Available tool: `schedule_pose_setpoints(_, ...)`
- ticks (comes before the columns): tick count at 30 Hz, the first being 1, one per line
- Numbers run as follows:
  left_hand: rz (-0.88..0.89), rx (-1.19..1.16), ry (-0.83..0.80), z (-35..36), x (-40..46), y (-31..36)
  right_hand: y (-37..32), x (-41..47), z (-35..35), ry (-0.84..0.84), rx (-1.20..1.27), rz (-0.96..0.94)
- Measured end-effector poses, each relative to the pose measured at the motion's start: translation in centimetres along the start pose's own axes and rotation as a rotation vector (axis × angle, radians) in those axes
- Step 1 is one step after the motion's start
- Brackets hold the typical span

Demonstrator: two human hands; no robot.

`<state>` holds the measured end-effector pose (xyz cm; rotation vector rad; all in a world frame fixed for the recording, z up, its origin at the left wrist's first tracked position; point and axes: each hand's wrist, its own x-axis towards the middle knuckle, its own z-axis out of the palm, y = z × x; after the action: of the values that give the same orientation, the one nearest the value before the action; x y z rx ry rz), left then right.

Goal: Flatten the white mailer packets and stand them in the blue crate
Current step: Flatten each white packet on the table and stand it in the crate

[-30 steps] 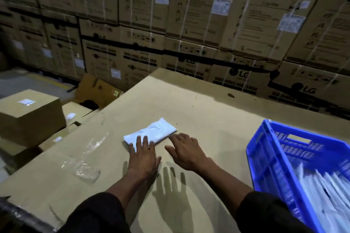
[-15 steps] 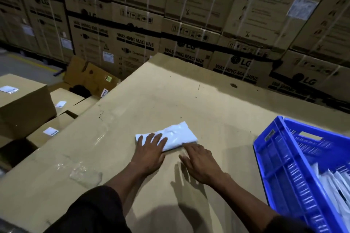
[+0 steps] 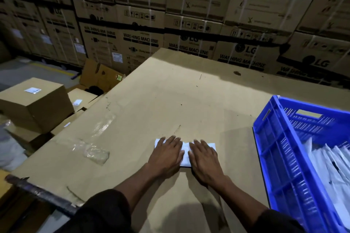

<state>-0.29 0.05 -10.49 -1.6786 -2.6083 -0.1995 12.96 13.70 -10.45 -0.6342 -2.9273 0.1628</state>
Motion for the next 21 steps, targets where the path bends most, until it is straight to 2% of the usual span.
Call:
schedule_pose_setpoints(4, -0.124, 0.04, -0.097, 1.3, 0.7, -0.2, -0.1, 1.4, 0.6, -0.074, -0.048, -0.017)
schedule_pose_setpoints(10, -0.183, 0.073, -0.002, 2.7, 0.6, 0.1, 0.5, 1.4, 2.3, -0.026, -0.057, -0.022)
schedule_pose_setpoints(21, -0.199, 0.072, 0.064, 3.9, 1.5, 0.0, 0.9, 2.8, 3.0, 0.017, -0.049, -0.046)
